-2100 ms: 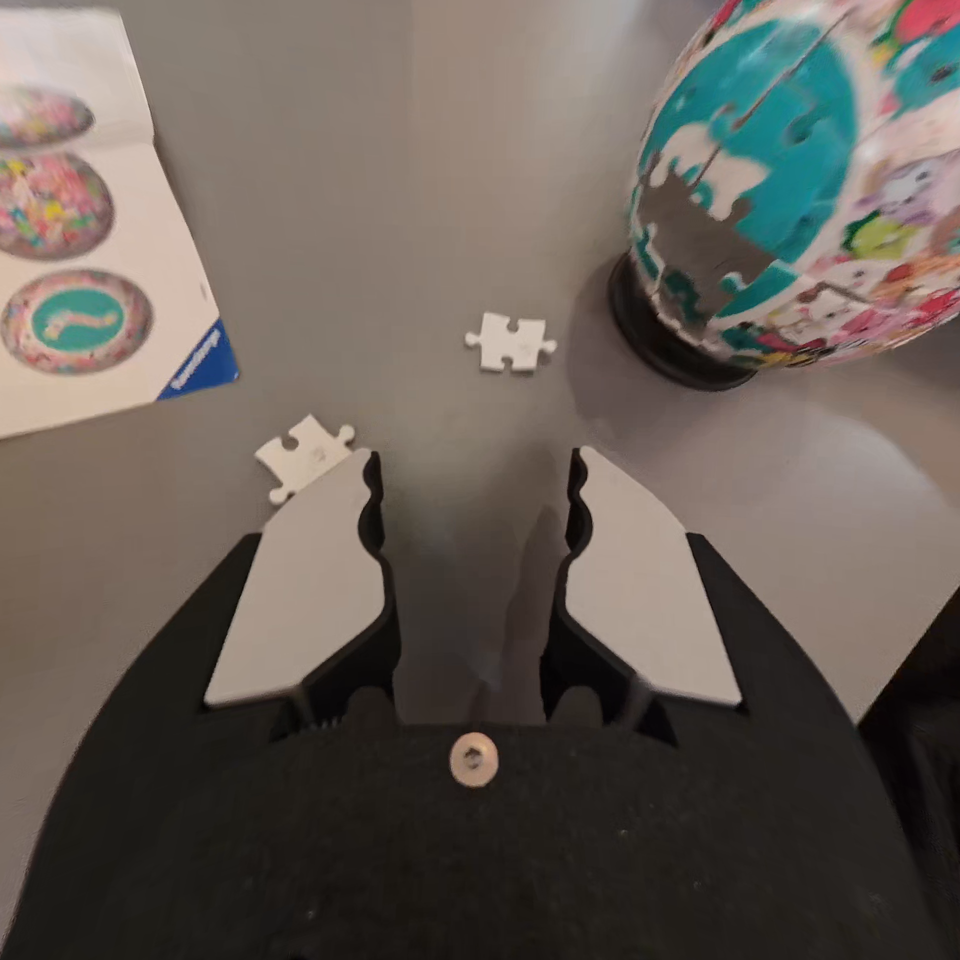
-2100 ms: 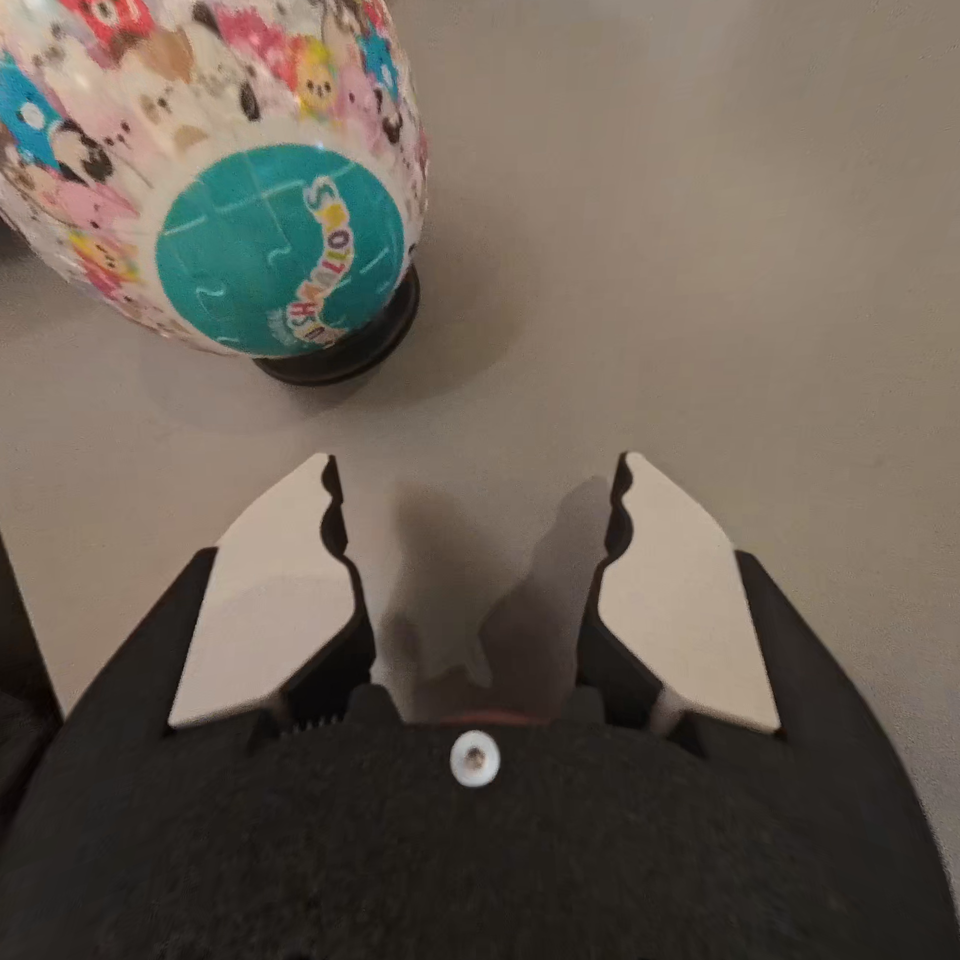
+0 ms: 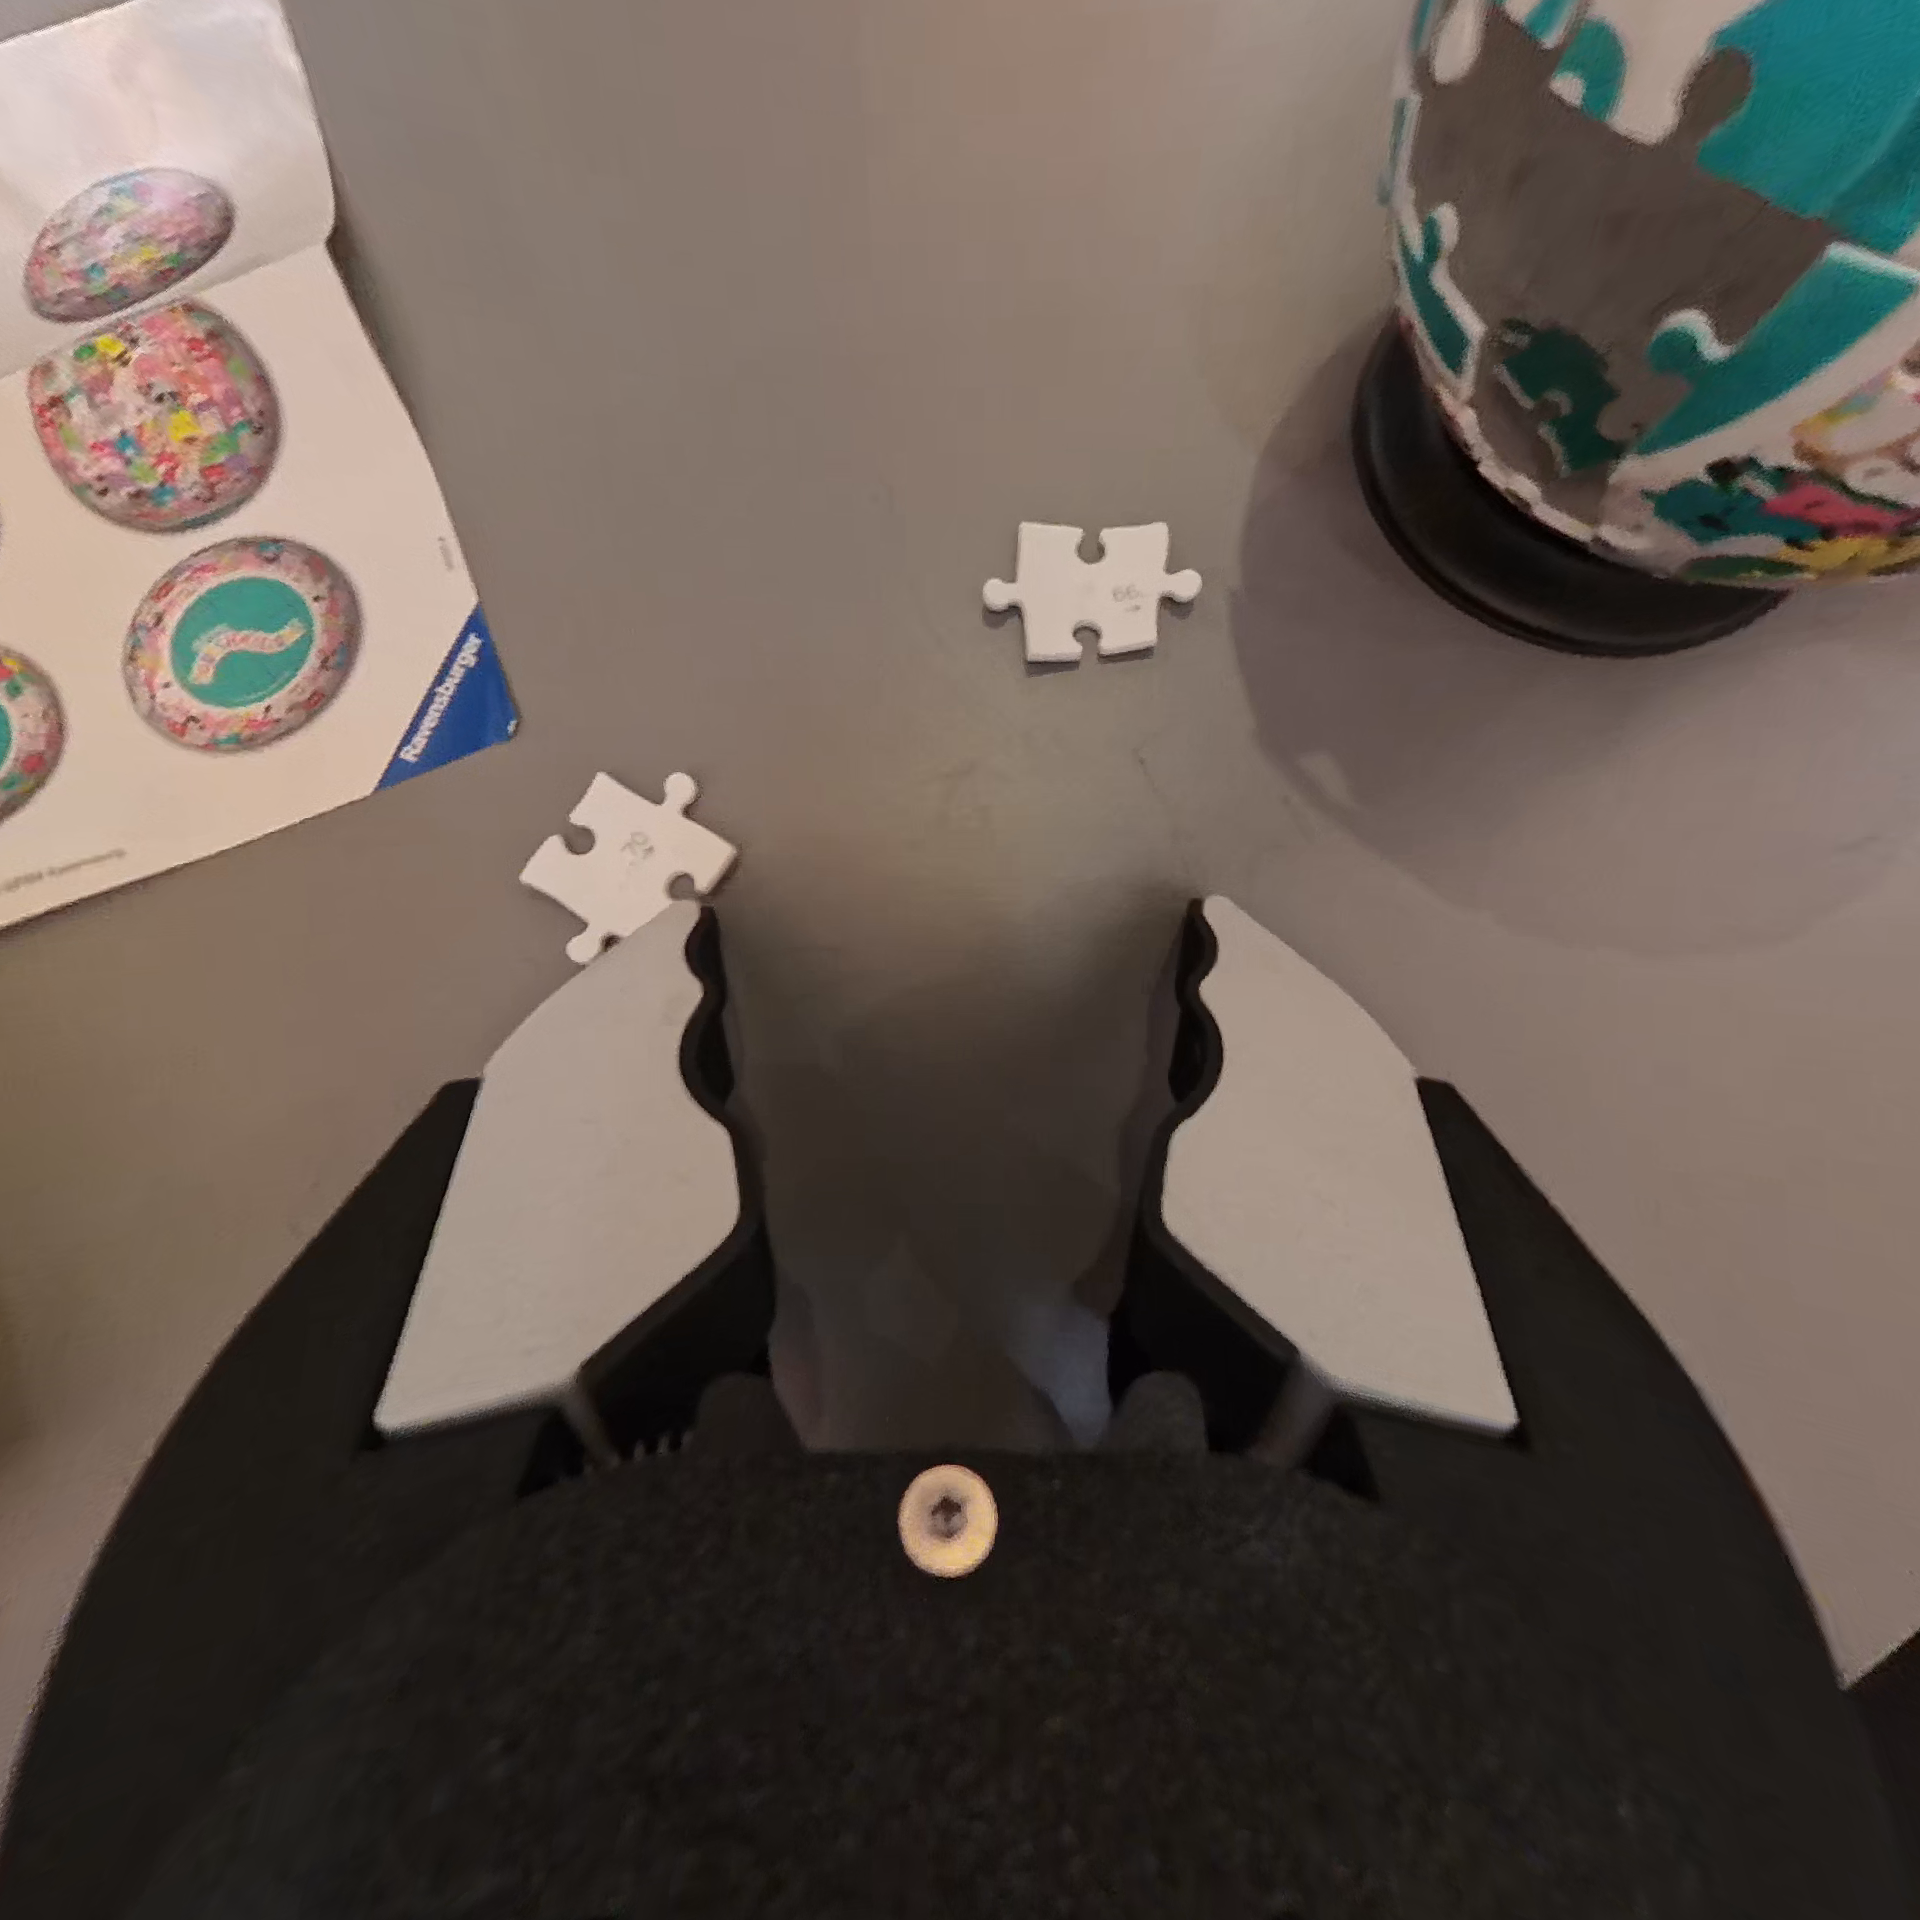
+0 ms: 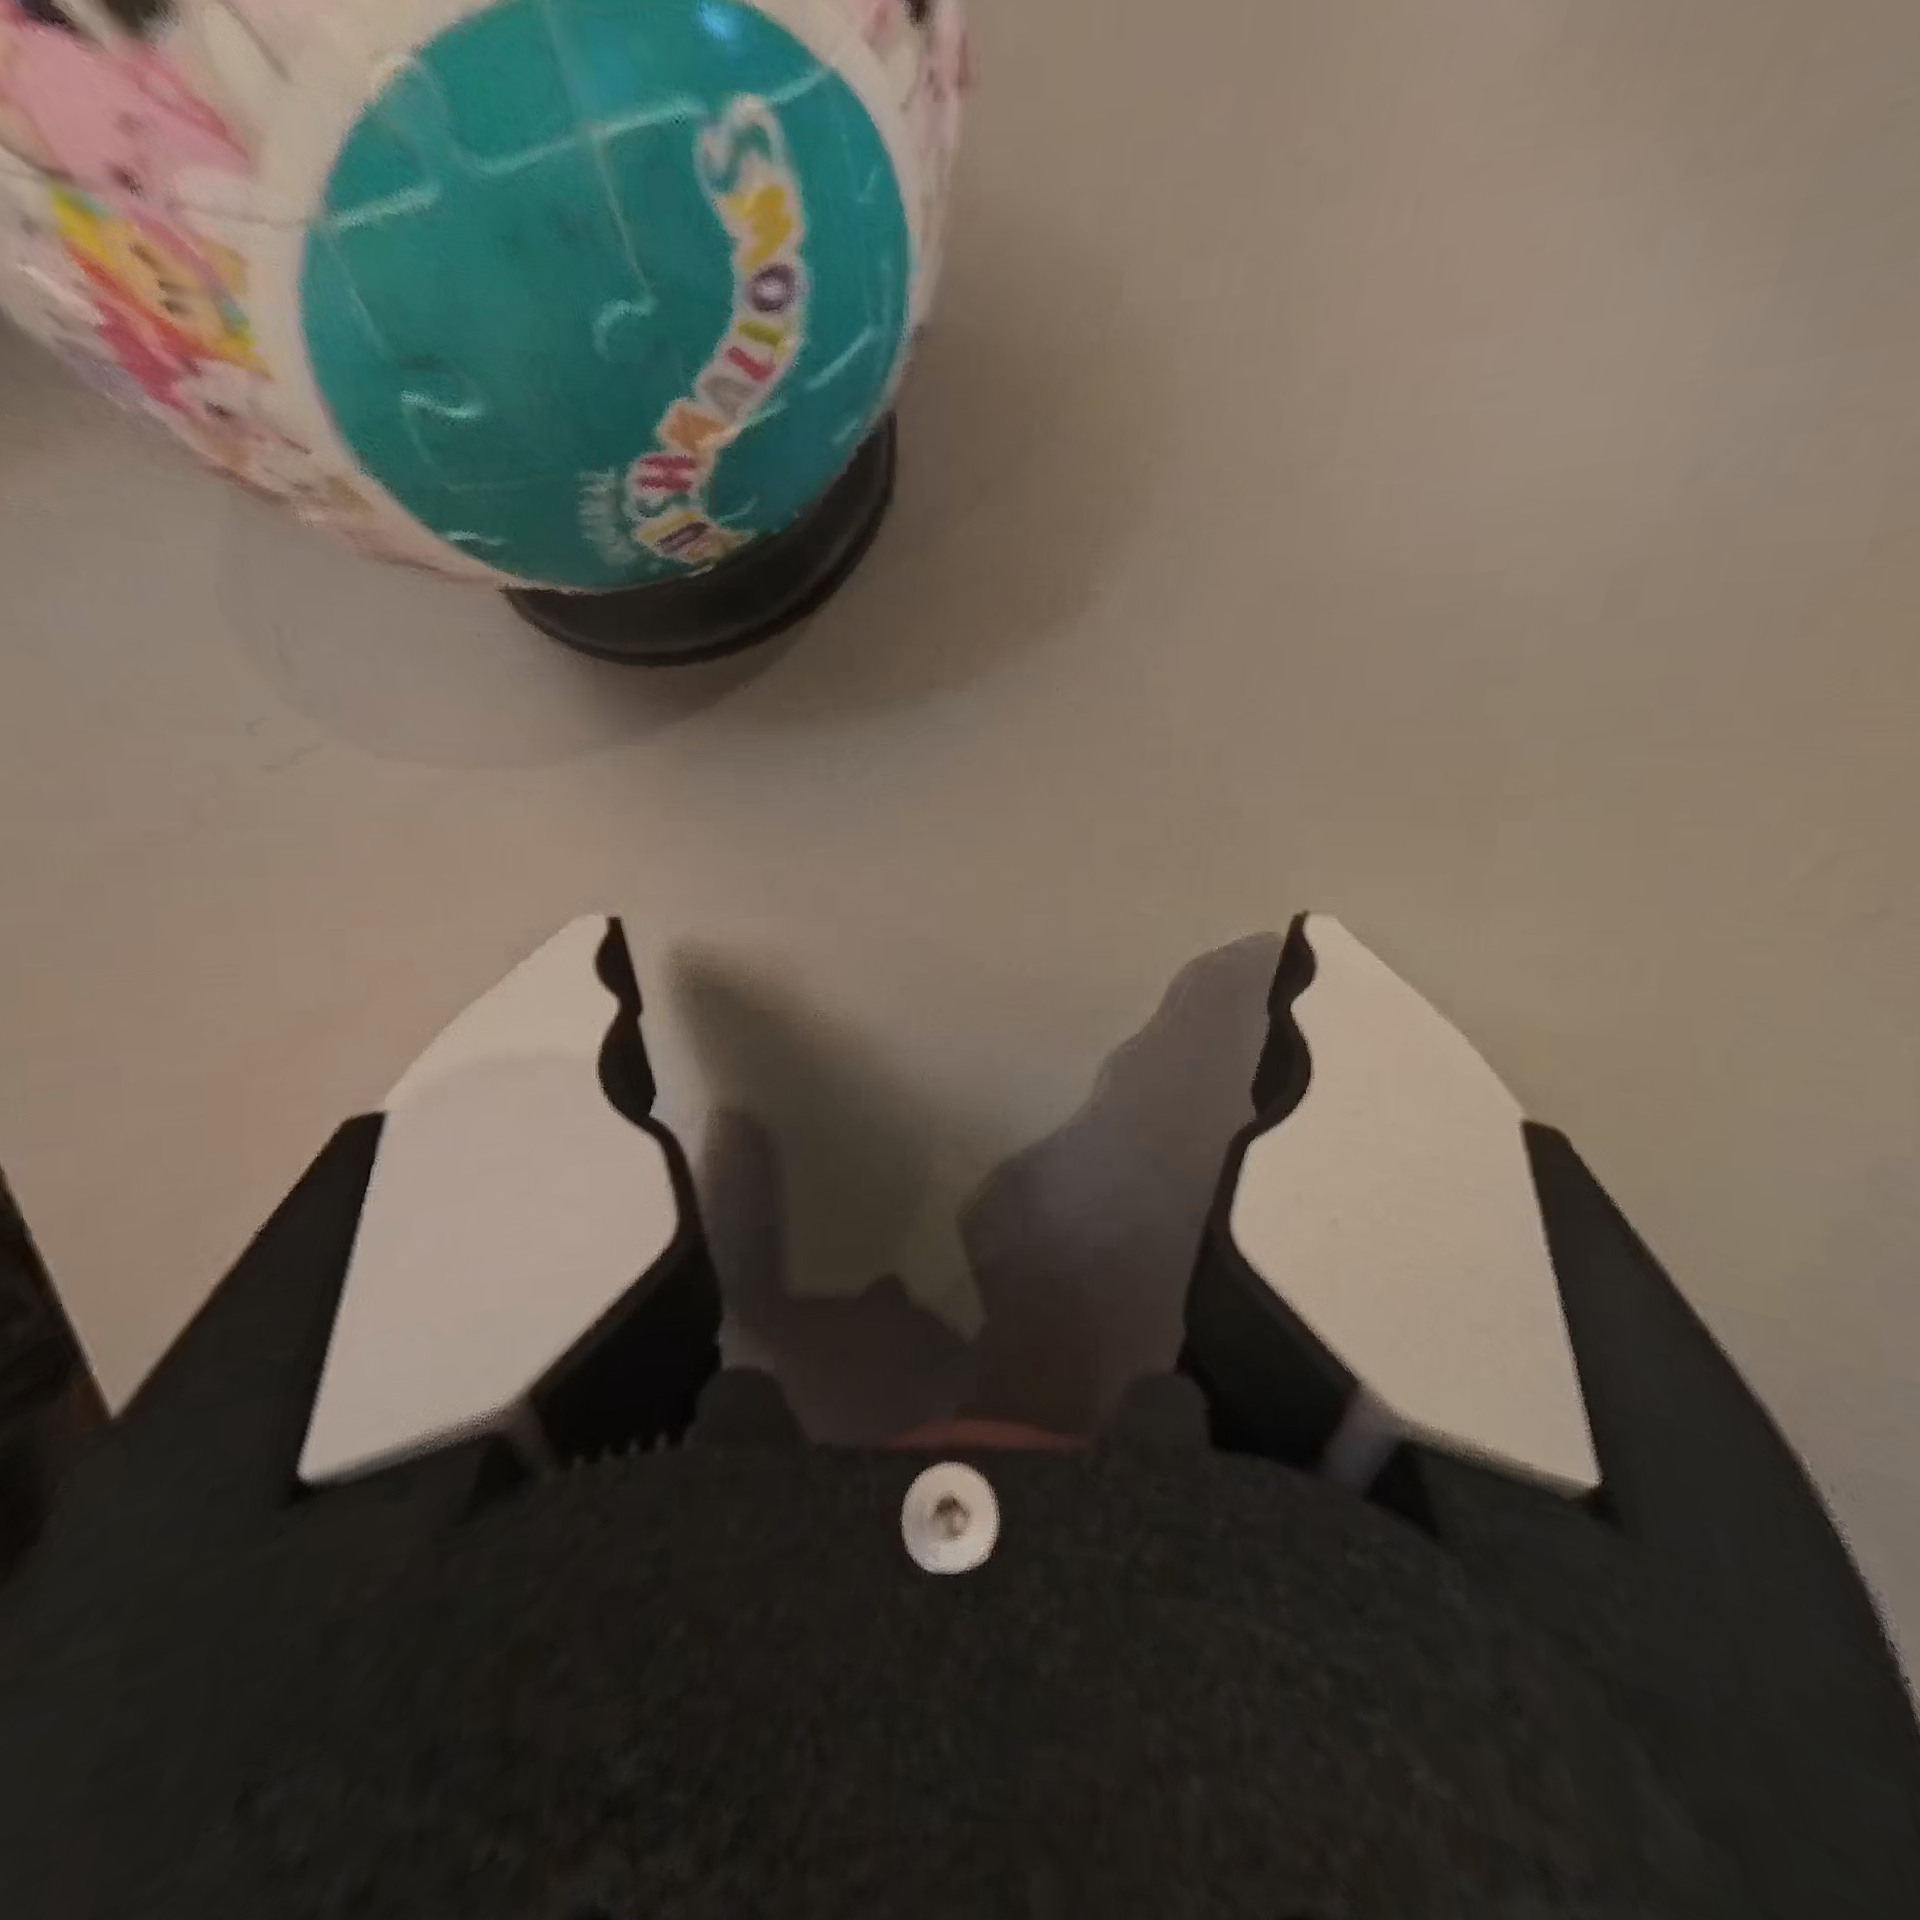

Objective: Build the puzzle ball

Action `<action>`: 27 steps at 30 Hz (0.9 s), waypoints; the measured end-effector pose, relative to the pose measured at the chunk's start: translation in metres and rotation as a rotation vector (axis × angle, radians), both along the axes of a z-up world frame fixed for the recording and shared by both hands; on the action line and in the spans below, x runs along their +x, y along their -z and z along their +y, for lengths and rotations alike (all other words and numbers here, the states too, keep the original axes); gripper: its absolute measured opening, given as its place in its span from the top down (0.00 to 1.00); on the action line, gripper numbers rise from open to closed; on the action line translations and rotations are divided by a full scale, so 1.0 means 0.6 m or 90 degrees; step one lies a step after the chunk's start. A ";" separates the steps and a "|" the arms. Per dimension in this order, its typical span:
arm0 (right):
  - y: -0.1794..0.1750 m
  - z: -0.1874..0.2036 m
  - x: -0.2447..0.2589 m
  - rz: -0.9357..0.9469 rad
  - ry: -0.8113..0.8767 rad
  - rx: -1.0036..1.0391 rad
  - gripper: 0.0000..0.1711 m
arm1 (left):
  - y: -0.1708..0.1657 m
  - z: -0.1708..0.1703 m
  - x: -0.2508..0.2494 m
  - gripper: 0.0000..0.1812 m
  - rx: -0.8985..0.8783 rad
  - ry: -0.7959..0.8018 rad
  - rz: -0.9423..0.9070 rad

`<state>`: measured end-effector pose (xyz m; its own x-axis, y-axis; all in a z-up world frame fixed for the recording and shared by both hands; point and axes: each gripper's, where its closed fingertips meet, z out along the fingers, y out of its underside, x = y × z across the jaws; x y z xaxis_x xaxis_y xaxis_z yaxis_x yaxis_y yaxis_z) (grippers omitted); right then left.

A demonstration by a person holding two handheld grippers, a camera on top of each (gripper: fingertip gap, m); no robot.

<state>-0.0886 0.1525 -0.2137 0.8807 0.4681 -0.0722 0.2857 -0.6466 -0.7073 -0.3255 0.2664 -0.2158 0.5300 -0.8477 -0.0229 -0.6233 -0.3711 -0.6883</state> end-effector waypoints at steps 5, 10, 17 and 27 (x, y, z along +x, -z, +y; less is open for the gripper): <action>-0.041 0.008 -0.057 0.000 -0.151 0.120 0.37 | -0.077 -0.067 0.054 0.54 -0.048 0.156 -0.144; -0.019 0.042 -0.082 -0.009 -0.234 0.065 0.32 | -0.166 -0.104 0.141 0.31 0.001 0.300 -0.155; -0.039 0.076 -0.123 0.061 -0.275 0.074 0.30 | -0.151 -0.103 0.206 0.29 0.038 0.390 -0.067; -0.085 0.081 -0.135 0.173 -0.265 0.130 0.33 | -0.125 -0.087 0.216 0.33 0.017 0.361 -0.083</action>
